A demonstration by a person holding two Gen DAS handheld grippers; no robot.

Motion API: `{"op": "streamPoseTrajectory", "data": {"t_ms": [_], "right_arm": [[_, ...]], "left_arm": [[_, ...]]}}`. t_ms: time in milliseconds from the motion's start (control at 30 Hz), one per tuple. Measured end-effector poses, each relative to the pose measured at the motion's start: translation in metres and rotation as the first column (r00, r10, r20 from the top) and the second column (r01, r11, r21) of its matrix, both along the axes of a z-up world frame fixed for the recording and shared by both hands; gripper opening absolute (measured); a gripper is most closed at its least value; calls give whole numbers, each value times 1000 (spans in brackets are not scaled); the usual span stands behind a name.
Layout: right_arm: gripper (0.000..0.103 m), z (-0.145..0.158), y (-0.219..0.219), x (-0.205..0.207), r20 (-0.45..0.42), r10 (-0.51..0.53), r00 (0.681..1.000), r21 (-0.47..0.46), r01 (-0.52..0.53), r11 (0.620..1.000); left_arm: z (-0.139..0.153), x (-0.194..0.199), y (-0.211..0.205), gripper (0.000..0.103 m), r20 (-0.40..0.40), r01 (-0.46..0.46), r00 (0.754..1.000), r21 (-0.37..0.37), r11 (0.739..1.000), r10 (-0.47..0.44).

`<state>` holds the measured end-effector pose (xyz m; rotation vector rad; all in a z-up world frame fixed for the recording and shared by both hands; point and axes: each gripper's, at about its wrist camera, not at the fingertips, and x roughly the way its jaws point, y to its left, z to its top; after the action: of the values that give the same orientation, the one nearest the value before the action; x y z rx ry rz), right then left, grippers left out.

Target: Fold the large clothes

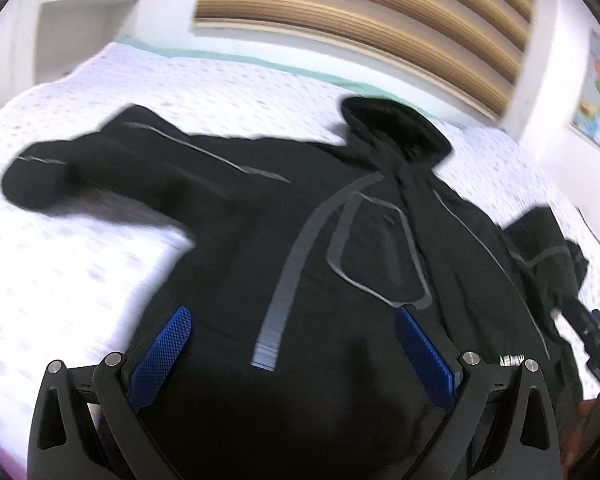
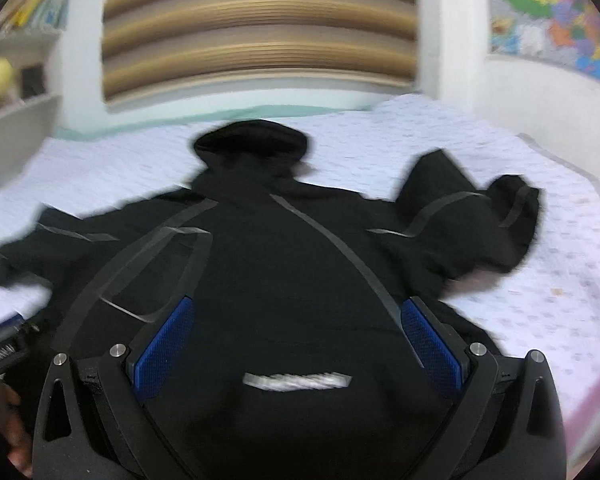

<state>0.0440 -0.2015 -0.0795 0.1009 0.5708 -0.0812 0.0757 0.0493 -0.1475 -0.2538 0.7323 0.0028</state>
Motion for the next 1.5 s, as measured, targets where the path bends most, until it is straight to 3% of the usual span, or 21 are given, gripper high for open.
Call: {"op": "streamPoseTrajectory", "data": {"t_ms": [167, 267, 333, 367, 433, 533, 600, 667, 767, 833, 867, 900, 933, 1000, 1033, 1167, 1200, 1267, 1400, 1500], "right_arm": [[103, 5, 38, 55, -54, 117, 992, 179, -106, 978], [102, -40, 69, 94, -39, 200, 979, 97, -196, 976], [102, -80, 85, 112, -102, 186, 977, -1, -187, 982], [99, -102, 95, 121, -173, 193, 966, -20, -199, 980], [98, -115, 105, 132, -236, 219, 947, -5, -227, 974], [100, -118, 117, 134, -207, 231, 951, 29, -230, 973], [102, -109, 109, 121, -225, 241, 944, 87, -227, 970], [103, -117, 100, 130, -248, 247, 937, 96, -230, 968], [103, -120, 97, 133, -257, 250, 933, 96, -233, 968], [103, -124, 93, 137, -266, 250, 931, 94, -233, 968], [103, -123, 93, 136, -265, 251, 931, 96, -233, 968], [103, -123, 93, 136, -264, 251, 931, 98, -233, 967], [103, -123, 93, 135, -264, 252, 931, 98, -234, 967], [103, -122, 94, 135, -262, 252, 932, 97, -234, 967], [103, -122, 94, 135, -262, 252, 932, 97, -235, 967], [103, -121, 95, 136, -259, 251, 933, 98, -233, 968], [103, -122, 95, 136, -256, 250, 934, 98, -232, 968], [103, -123, 94, 137, -244, 252, 937, 106, -232, 967], [103, -123, 93, 136, -234, 252, 939, 111, -231, 966], [103, -123, 91, 137, -230, 256, 939, 123, -233, 965]], "left_arm": [[26, 11, 107, 101, 2, -112, 994, -77, 991, 112], [29, 23, 173, 101, -9, -215, 977, -77, 974, 215], [22, 35, 223, 101, -49, -259, 966, -128, 957, 254], [16, 42, 249, 101, -75, -280, 960, -175, 944, 271], [-1, 52, 304, 101, -140, -382, 923, -253, 889, 357], [-25, 61, 358, 101, -183, -496, 868, -326, 804, 461], [-44, 72, 378, 101, -223, -528, 849, -357, 771, 478], [-59, 80, 385, 101, -225, -535, 845, -371, 759, 485], [-60, 94, 381, 99, -163, -522, 852, -340, 783, 497], [-59, 103, 375, 57, -136, -523, 851, -307, 795, 507], [-58, 103, 373, 29, -110, -512, 856, -313, 800, 505], [-54, 98, 372, 24, -75, -504, 857, -334, 797, 510], [-51, 98, 374, 23, -46, -512, 847, -334, 791, 529], [-30, 80, 369, 23, 53, -573, 795, -260, 777, 604], [-24, 80, 369, 23, 71, -584, 786, -238, 776, 614], [-32, 100, 366, 23, -31, -635, 772, -86, 768, 635], [-34, 101, 363, 22, -47, -626, 780, -69, 777, 625], [-21, 89, 352, 22, -3, -581, 813, -93, 809, 583], [34, 85, 300, 22, 124, -451, 883, -38, 892, 452], [83, 90, 232, 22, 219, -280, 936, -11, 960, 275]]}}
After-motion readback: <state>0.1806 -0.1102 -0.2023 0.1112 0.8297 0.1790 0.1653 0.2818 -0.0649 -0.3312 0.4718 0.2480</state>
